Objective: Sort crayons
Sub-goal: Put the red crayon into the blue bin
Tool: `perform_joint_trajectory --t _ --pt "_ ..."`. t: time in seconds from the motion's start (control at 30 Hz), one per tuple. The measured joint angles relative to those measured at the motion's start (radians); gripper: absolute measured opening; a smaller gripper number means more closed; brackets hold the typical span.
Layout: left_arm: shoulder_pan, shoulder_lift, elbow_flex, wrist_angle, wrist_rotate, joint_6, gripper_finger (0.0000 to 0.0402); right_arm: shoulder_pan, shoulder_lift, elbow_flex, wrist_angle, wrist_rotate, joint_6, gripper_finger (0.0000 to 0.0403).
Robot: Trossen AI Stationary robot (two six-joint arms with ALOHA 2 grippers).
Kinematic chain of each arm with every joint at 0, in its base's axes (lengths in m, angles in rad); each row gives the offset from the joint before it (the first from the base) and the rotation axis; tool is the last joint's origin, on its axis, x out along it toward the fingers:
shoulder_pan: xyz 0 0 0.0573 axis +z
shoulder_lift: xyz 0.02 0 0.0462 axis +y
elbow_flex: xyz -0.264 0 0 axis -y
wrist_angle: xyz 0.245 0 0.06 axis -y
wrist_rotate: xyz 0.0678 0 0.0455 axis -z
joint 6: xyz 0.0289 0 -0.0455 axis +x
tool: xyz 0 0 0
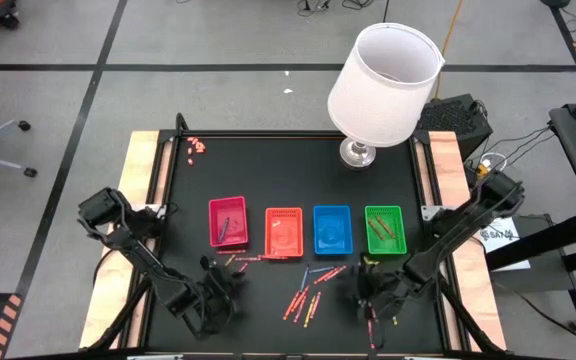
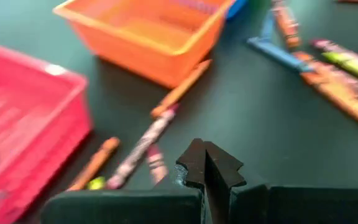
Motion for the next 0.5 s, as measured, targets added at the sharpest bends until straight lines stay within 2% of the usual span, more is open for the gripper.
perform_joint_trajectory --t 0.23,0.5 --pt "0.001 0.0 0.0 0.167 -0.046 0.224 0.0003 0.0 0.09 0.0 0.011 -0.006 0.033 0.0128" --pt "0.021 0.0 0.0 0.164 -0.052 0.271 0.0003 0.0 0.11 0.0 -0.05 0.008 0.024 0.0128"
